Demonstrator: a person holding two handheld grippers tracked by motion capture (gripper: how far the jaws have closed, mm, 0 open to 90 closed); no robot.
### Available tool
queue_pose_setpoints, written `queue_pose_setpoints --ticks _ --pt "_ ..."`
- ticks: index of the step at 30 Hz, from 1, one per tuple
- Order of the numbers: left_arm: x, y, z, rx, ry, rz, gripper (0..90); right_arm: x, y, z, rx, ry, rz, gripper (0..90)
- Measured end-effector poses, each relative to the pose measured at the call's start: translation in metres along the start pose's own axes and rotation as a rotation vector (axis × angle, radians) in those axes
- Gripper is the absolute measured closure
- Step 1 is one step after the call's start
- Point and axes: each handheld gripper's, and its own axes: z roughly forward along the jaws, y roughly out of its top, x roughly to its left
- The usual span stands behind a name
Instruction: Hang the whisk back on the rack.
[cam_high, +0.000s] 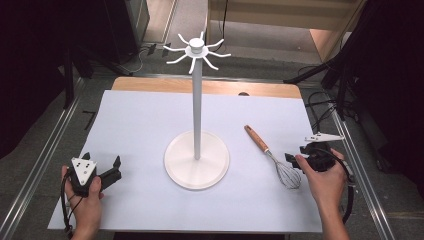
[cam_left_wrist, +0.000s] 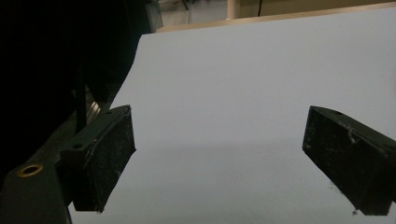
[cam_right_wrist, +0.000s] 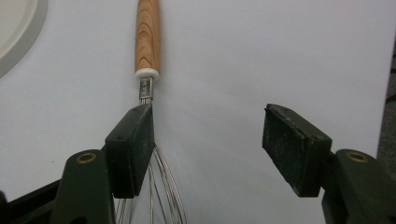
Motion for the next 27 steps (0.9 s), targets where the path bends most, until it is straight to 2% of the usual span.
queue_pose_setpoints --ticks 3,7,11,18,23,25,27 --pt "0.0 0.0 0.0 0.002 0.002 0.002 9.7 0.002 0.006 0.004 0.021 0.012 0.005 36.0" --pt "0.0 0.0 0.0 0.002 0.002 0.001 9.7 0.007 0.015 0.012 0.058 -0.005 0.002 38.8" --pt "0.0 0.0 0.0 0.001 0.001 0.002 9.7 0.01 0.025 0.02 0.1 0.025 -0.012 39.2" --pt "-0.001 0.0 0.0 0.003 0.004 0.011 9.8 0.017 0.039 0.034 0.157 0.026 -0.032 40.7" --pt "-0.001 0.0 0.0 0.001 0.004 0.012 9.8 0.021 0.045 0.041 0.193 0.063 -0.032 43.0" --pt "-0.001 0.0 0.0 0.005 0.003 0.009 9.8 0.024 0.05 0.046 0.21 0.095 -0.02 43.1" --pt "-0.001 0.0 0.0 0.004 0.004 0.009 9.8 0.026 0.052 0.049 0.208 0.107 -0.019 43.0"
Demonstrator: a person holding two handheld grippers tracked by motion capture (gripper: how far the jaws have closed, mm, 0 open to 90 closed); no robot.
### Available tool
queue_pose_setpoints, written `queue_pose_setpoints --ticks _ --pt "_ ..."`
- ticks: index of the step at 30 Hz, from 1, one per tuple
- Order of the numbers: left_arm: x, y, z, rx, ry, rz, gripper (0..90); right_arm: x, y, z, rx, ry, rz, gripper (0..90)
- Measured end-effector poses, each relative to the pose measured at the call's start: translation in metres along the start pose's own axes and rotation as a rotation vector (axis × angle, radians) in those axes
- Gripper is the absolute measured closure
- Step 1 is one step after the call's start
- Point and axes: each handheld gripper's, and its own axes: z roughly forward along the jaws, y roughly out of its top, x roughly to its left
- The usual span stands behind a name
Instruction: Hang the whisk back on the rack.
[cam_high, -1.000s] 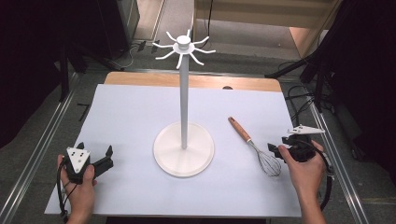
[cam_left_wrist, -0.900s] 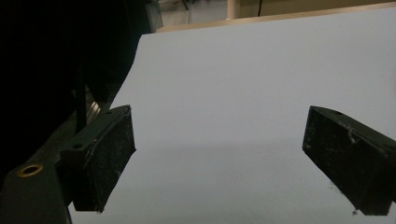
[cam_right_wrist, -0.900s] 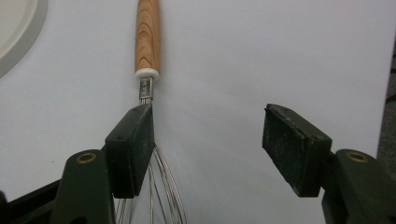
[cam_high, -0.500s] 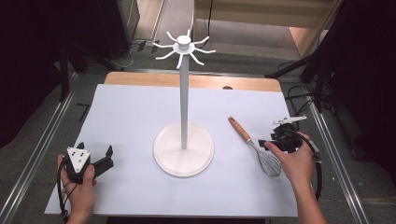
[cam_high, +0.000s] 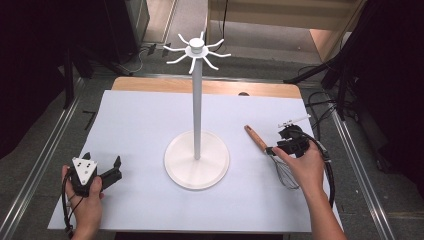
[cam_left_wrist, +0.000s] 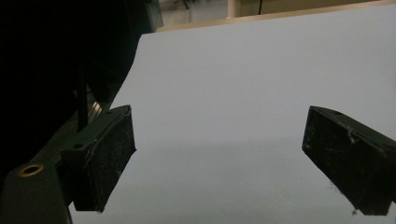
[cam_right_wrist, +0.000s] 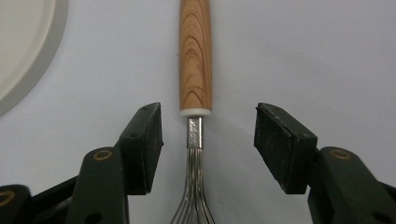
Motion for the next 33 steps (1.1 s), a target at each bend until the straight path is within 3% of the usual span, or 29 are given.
queue_pose_setpoints --ticks 14,16,27,33 --pt "0.0 0.0 0.0 0.001 0.003 -0.003 9.8 0.001 0.012 0.016 0.047 -0.033 0.016 45.1" --pt "0.0 0.0 0.001 0.002 0.006 0.003 9.8 0.001 0.014 0.018 0.061 -0.078 0.008 48.0" --pt "-0.001 0.0 0.001 0.003 0.007 0.005 9.8 0.005 0.021 0.031 0.122 -0.067 0.013 49.1" --pt "-0.001 0.0 0.001 0.004 0.006 0.005 9.8 0.008 0.024 0.035 0.14 -0.072 0.005 56.1"
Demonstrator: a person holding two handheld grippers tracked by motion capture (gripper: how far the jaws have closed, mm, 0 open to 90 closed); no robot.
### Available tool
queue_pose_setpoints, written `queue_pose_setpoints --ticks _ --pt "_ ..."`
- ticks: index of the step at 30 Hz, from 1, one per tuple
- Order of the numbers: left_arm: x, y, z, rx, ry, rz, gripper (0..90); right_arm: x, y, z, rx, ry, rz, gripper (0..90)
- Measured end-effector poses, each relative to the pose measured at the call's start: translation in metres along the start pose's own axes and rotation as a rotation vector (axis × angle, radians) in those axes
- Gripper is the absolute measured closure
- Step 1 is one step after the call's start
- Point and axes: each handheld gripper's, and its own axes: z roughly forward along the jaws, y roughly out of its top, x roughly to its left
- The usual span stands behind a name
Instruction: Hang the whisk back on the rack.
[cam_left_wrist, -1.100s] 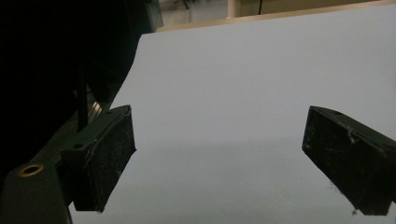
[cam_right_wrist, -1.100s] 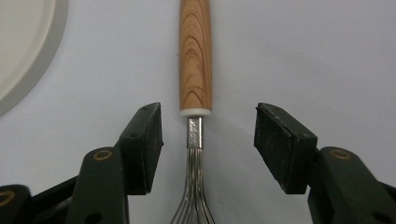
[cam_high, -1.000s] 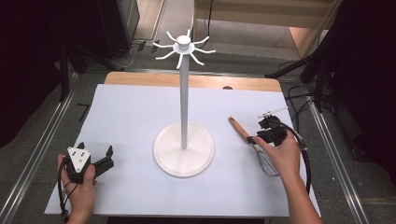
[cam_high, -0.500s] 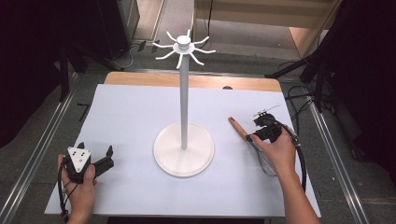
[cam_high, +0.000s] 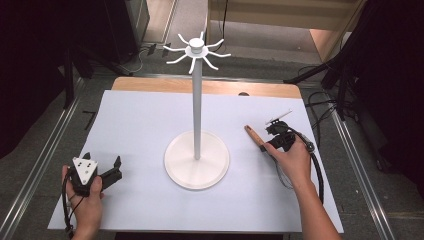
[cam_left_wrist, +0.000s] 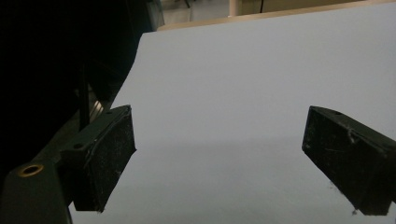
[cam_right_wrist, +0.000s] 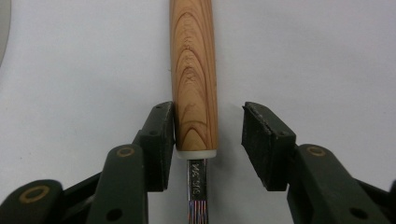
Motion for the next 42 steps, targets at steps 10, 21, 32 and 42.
queue_pose_setpoints --ticks 10,21,32,42 --pt "0.0 0.0 0.0 -0.001 -0.001 0.002 9.8 0.002 0.003 0.006 0.023 -0.008 -0.016 68.2" --pt "-0.001 0.0 0.0 0.0 0.0 0.003 9.9 0.006 0.003 0.007 0.034 -0.039 -0.001 69.9" --pt "-0.001 0.0 0.0 0.0 0.006 0.0 12.6 0.004 0.005 0.006 0.044 -0.03 -0.013 70.9" --pt "-0.001 0.0 0.0 0.0 0.007 0.002 12.7 0.008 -0.004 -0.015 -0.108 -0.025 -0.006 71.0"
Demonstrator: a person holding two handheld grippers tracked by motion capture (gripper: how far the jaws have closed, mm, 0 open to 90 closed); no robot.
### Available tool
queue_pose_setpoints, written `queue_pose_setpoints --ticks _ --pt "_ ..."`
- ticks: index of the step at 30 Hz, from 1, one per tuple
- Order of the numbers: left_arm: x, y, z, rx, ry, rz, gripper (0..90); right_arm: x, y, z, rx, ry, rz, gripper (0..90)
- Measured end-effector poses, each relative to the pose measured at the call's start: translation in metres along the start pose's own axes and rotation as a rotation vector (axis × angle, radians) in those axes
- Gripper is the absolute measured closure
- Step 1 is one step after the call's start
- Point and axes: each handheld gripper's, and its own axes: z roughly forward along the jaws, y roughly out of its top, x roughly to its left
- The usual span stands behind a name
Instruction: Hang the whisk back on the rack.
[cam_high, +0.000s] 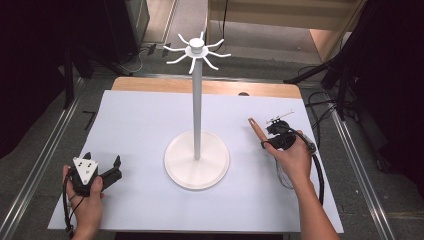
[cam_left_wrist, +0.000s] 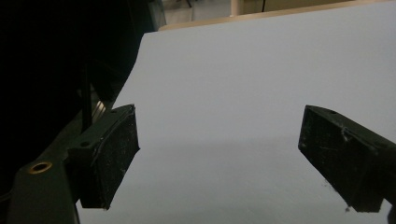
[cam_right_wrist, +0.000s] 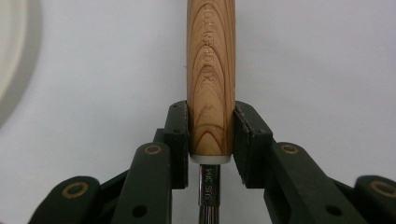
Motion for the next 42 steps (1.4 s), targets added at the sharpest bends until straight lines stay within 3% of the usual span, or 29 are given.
queue_pose_setpoints --ticks 10,19,42 --pt "0.0 0.0 0.0 0.002 0.003 0.003 12.8 0.008 -0.01 -0.024 -0.182 0.053 -0.006 71.1" --pt "0.0 0.0 0.0 0.005 0.007 0.006 12.8 0.01 -0.017 -0.034 -0.283 0.087 0.003 71.1" --pt "-0.001 0.0 0.001 0.01 0.003 0.014 13.5 0.044 -0.033 -0.072 -0.592 0.13 -0.048 71.2"
